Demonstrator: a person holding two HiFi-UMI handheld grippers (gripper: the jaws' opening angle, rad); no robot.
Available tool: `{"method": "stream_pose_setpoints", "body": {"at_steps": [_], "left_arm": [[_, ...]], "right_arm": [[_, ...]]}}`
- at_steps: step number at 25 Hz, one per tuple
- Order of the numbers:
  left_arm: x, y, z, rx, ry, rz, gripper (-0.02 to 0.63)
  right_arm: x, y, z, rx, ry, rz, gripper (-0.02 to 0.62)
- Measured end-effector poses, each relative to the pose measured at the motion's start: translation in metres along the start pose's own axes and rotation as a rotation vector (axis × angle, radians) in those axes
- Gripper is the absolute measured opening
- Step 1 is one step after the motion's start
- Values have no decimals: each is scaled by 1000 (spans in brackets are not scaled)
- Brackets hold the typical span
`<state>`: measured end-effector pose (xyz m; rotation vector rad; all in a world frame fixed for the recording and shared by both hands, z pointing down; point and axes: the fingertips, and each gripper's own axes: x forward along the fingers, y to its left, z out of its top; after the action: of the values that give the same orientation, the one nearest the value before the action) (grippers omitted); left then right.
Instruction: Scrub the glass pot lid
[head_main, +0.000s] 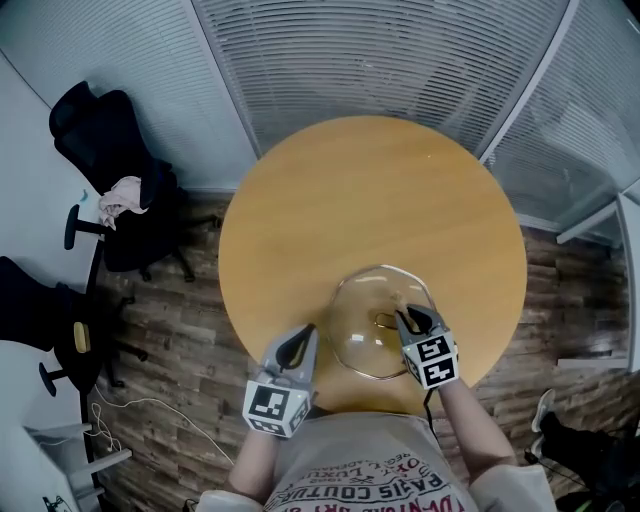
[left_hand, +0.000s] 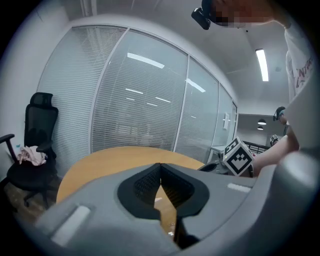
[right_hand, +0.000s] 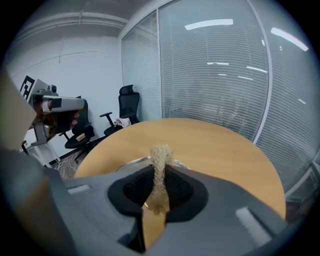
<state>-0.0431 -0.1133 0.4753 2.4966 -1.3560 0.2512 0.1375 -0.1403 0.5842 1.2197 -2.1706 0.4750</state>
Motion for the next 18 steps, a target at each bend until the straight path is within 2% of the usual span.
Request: {"method": "stream_pose_setpoints", "body": {"at_steps": [4, 13, 18], "left_arm": [[6, 2, -4, -15, 14, 10, 7], [15, 11, -8, -35, 39, 24, 8], [16, 12, -12, -49, 46, 16, 7]], "right_arm": [[24, -9, -8, -19, 61, 17, 61], [70, -26, -36, 94, 206, 53, 61], [82, -21, -43, 106, 270, 82, 61]]}}
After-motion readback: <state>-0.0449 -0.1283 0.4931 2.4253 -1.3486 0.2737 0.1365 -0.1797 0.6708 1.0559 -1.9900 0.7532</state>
